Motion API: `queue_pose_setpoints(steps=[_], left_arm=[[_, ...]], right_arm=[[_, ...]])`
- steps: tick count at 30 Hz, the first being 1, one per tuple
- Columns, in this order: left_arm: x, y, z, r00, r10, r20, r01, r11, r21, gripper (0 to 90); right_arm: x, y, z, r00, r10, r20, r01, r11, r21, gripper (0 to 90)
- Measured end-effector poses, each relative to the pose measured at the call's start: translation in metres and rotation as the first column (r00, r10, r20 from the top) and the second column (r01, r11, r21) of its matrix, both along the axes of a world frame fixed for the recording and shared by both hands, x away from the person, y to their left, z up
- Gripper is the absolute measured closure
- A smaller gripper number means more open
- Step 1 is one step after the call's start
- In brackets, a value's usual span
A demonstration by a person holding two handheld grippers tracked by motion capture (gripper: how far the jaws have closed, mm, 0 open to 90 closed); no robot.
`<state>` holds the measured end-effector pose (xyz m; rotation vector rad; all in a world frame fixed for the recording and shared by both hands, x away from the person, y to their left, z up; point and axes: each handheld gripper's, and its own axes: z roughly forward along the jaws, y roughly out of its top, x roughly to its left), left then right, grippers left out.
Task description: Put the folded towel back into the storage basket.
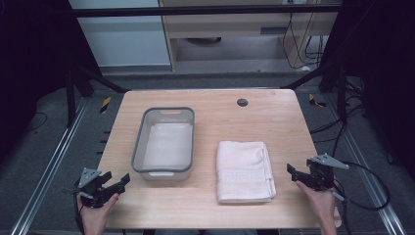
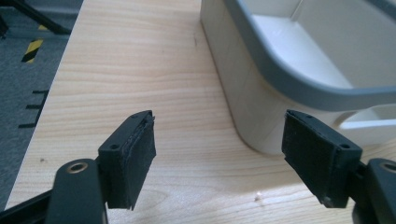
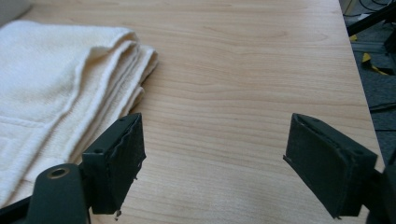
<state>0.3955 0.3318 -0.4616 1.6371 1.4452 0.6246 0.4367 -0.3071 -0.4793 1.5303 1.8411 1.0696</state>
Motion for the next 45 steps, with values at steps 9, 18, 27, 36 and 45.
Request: queue_pose_setpoints(steps=[9, 18, 27, 36, 45], left_arm=[[-0.006, -0.001, 0.013, 0.9983, 0.001, 0.059, 0.001, 0.9994, -0.035, 26.3], [-0.006, -0.008, 0.024, 0.9958, -0.018, 0.089, 0.021, 0.9992, -0.034, 26.9], [0.002, -0.011, 0.042, 0.9916, -0.038, 0.124, 0.045, 0.9975, -0.054, 26.1], [0.009, -0.028, 0.056, 0.9872, -0.074, 0.141, 0.081, 0.9957, -0.044, 28.1], [0.016, -0.056, 0.066, 0.9784, -0.134, 0.158, 0.142, 0.9892, -0.038, 29.6]], right_arm=[[-0.003, 0.004, 0.01, 0.9984, 0.018, 0.054, -0.018, 0.9998, 0.002, 21.2], [-0.002, 0.011, 0.021, 0.9969, 0.034, 0.071, -0.032, 0.9989, -0.034, 26.5], [-0.002, 0.009, 0.035, 0.995, 0.043, 0.09, -0.042, 0.9991, -0.01, 26.5], [0.001, 0.005, 0.053, 0.9906, 0.061, 0.123, -0.063, 0.998, 0.01, 23.6], [0.015, 0.016, 0.071, 0.9863, 0.095, 0.135, -0.102, 0.9939, 0.043, 20.4]])
